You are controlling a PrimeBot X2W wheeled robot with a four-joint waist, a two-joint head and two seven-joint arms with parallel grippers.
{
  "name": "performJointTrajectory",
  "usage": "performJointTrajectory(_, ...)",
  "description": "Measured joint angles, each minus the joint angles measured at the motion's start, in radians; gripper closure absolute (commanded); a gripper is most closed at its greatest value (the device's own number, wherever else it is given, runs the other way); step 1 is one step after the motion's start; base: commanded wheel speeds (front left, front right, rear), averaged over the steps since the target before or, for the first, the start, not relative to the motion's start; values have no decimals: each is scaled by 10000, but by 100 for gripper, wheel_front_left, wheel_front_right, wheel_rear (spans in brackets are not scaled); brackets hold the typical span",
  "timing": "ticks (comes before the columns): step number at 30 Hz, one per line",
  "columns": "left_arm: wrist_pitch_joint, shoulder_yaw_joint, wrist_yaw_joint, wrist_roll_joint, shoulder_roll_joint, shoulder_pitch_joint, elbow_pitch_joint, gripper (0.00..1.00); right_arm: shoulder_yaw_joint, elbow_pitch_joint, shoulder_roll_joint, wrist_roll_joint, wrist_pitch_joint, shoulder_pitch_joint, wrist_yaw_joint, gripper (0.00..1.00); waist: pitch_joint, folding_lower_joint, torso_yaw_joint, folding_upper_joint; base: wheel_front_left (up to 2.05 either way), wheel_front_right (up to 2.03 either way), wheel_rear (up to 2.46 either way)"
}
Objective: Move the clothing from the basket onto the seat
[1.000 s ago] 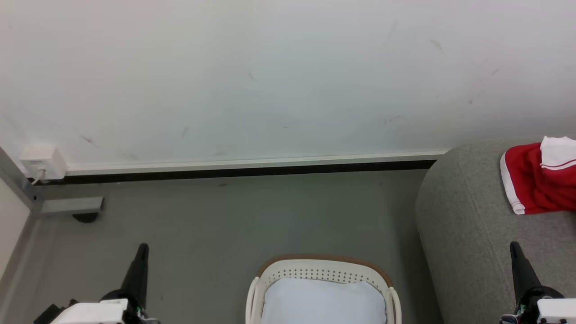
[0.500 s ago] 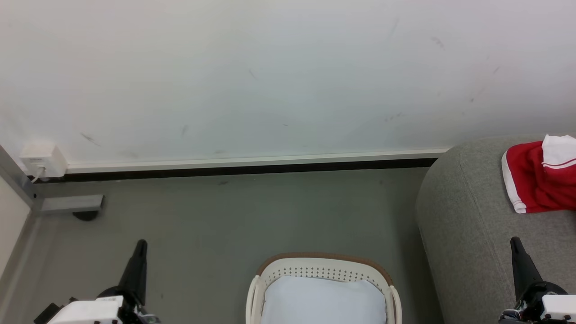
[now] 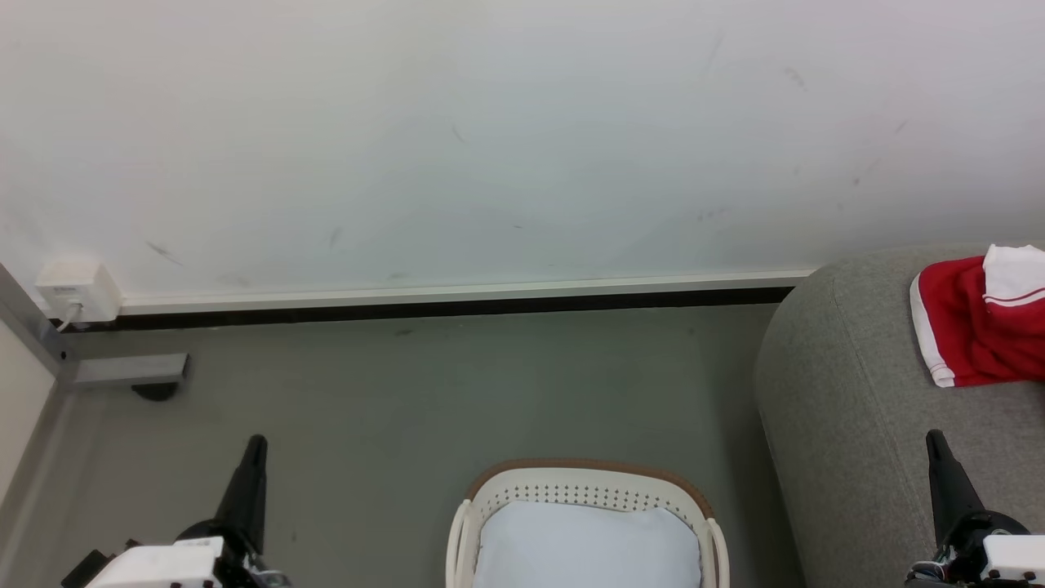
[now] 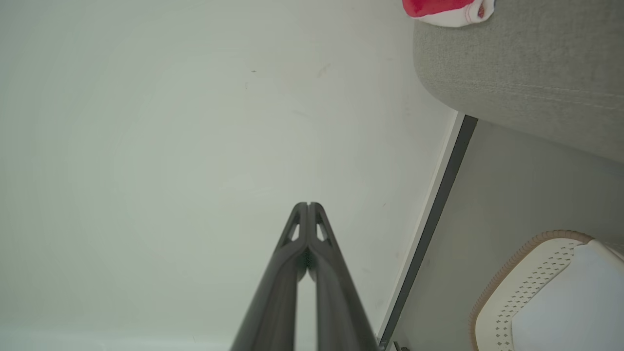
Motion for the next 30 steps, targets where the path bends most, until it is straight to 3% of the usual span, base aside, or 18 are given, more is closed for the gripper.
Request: performJointTrajectory(30, 0, 0, 0, 0, 0, -1, 0, 100, 0, 0, 0, 2, 0, 0, 0, 100, 0, 0, 0, 1, 0, 0, 0)
